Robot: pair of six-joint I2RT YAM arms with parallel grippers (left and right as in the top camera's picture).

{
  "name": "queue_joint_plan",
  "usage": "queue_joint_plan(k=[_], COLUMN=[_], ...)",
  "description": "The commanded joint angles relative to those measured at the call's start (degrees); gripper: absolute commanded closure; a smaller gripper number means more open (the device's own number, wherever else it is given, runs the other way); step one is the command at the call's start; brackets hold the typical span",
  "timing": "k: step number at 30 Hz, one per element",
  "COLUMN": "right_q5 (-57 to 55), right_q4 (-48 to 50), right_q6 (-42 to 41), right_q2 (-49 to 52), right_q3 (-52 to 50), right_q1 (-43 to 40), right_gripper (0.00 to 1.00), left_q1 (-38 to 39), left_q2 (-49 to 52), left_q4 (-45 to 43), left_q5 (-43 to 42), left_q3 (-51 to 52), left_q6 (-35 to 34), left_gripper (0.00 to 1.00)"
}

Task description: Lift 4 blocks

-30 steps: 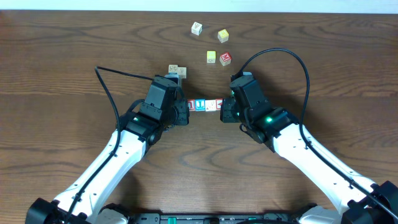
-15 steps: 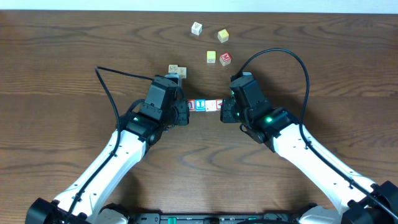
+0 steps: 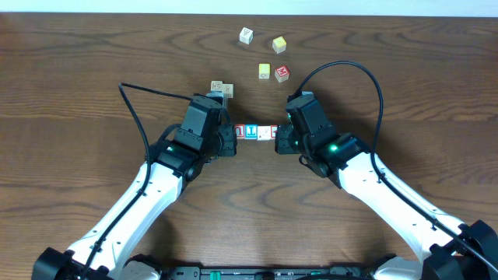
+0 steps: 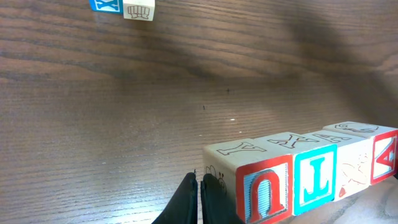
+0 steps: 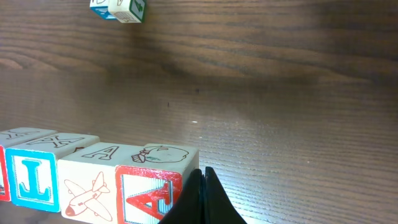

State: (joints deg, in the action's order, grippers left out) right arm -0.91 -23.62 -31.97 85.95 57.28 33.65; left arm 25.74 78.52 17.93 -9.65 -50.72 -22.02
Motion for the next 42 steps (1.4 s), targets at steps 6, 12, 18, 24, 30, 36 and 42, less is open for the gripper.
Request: queue_joint_plan(k=[6,12,18,24,30,36,42], right_q5=[17.5,17.5,17.5,17.5,17.5,17.2,16.4], right_q4=[3.1,3.3,3.3,3.4,3.3,3.3,3.3], right_q6=[0.3,0.3,0.3,0.3,0.3,0.8,0.8], right_q2=[0.3,0.3,0.3,0.3,0.3,0.4,1.2], right_q3=[3.1,3.1,3.1,3.1,3.1,3.1,3.1], right_q1=[4.7,4.7,4.7,4.7,4.7,4.7,4.7], right_gripper=[0.99,0.99,0.99,0.99,0.99,0.99,0.99], left_q1=[4.2,4.2,4.3,4.3,5.4,5.4,5.4], left_q2=[-1.0,-1.0,-1.0,-0.7,1.3,2.4,2.4], left_q4=[-1.4,-1.0,-0.7,-0.8,-0.9,-1.0,-1.4], left_q5=[-13.6,-12.1,-11.9,-11.9,-11.5,-11.5,-11.5], left_q3=[-3.9,-3.9,-3.9,-3.9,-3.9,-3.9,-3.9], left_q6=[0.8,0.7,0.8,0.7,0.7,0.7,0.7], left_gripper=[0.93,0.93,0.93,0.93,0.93,0.93,0.93])
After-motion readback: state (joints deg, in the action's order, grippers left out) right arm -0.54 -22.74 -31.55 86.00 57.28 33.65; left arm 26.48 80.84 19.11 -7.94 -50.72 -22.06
